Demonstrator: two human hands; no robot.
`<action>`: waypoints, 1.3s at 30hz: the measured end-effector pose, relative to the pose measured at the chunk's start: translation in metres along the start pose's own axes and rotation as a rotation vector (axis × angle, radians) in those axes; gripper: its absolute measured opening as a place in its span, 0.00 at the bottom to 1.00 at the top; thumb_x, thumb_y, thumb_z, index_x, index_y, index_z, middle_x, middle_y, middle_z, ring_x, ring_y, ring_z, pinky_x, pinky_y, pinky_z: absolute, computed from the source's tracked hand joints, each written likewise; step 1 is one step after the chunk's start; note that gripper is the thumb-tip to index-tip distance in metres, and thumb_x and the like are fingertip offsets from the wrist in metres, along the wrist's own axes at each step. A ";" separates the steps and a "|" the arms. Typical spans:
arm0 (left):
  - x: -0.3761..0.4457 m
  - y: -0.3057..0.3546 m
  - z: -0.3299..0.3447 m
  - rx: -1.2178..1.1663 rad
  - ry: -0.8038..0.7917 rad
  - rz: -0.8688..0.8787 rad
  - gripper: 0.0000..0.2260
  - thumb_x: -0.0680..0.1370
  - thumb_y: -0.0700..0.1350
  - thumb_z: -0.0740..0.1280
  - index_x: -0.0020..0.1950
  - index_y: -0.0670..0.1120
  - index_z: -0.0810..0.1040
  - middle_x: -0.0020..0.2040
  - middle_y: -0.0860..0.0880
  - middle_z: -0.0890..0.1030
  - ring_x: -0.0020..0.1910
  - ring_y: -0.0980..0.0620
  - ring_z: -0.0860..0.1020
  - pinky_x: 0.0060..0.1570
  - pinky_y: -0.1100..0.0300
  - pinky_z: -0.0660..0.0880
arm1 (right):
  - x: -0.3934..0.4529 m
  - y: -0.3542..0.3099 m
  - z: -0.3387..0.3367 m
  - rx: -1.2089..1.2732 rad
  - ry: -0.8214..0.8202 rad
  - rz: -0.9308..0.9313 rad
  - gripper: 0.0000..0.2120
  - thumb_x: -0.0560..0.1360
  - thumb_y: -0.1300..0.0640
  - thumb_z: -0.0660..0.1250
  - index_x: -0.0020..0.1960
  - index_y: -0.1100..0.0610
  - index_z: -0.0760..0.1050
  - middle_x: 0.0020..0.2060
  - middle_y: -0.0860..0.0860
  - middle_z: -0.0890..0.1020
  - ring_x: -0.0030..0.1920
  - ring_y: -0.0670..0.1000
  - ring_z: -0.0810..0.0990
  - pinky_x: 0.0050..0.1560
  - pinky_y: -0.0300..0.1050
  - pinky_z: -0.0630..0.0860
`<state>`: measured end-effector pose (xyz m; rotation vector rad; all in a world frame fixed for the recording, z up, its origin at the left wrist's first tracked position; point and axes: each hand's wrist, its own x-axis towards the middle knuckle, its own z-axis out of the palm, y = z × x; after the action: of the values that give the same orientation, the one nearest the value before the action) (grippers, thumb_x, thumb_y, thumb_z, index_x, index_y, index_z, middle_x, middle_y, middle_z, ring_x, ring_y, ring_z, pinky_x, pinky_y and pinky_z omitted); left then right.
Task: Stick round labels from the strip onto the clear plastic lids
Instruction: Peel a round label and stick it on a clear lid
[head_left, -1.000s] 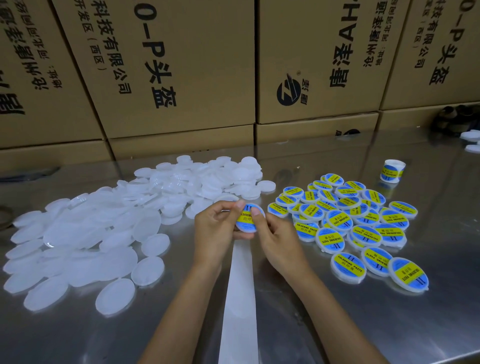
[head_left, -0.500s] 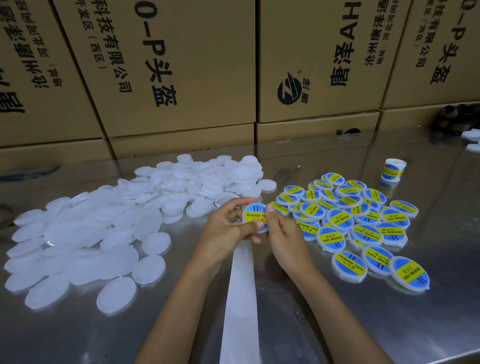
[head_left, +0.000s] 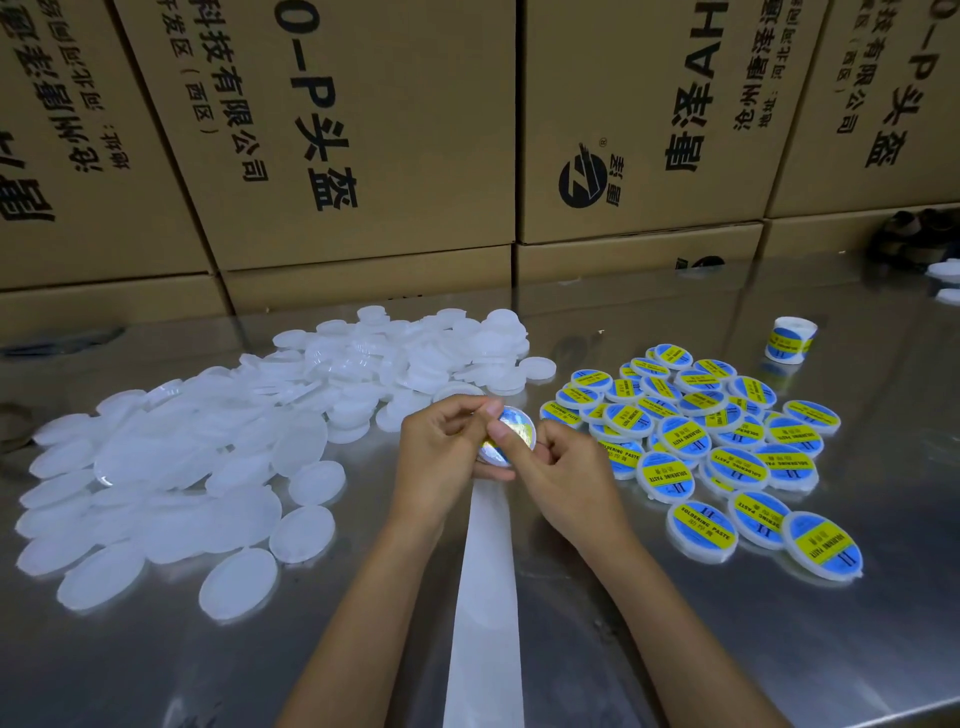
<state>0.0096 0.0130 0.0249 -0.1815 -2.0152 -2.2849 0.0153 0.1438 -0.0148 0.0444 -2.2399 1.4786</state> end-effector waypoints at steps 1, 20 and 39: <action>0.000 0.000 0.001 0.002 -0.010 0.008 0.06 0.80 0.37 0.69 0.47 0.44 0.85 0.41 0.46 0.86 0.37 0.48 0.86 0.31 0.59 0.81 | 0.000 0.000 -0.001 -0.031 0.019 -0.005 0.30 0.68 0.29 0.66 0.29 0.52 0.59 0.22 0.45 0.63 0.26 0.46 0.62 0.29 0.41 0.61; 0.003 -0.003 -0.002 0.096 -0.041 0.049 0.13 0.75 0.33 0.73 0.58 0.44 0.84 0.41 0.46 0.84 0.25 0.50 0.78 0.31 0.63 0.77 | 0.002 -0.002 -0.001 0.058 -0.053 0.005 0.24 0.83 0.46 0.59 0.32 0.56 0.66 0.22 0.43 0.66 0.27 0.42 0.64 0.30 0.36 0.62; 0.009 0.003 -0.016 0.057 0.215 -0.017 0.13 0.79 0.33 0.61 0.54 0.46 0.82 0.41 0.50 0.86 0.35 0.54 0.83 0.30 0.60 0.79 | 0.016 0.006 -0.023 0.557 0.154 0.568 0.17 0.83 0.52 0.59 0.40 0.58 0.75 0.27 0.50 0.72 0.22 0.45 0.66 0.24 0.40 0.64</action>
<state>0.0003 -0.0027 0.0270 0.0827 -1.9749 -2.1484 0.0073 0.1696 -0.0063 -0.5523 -1.7251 2.2747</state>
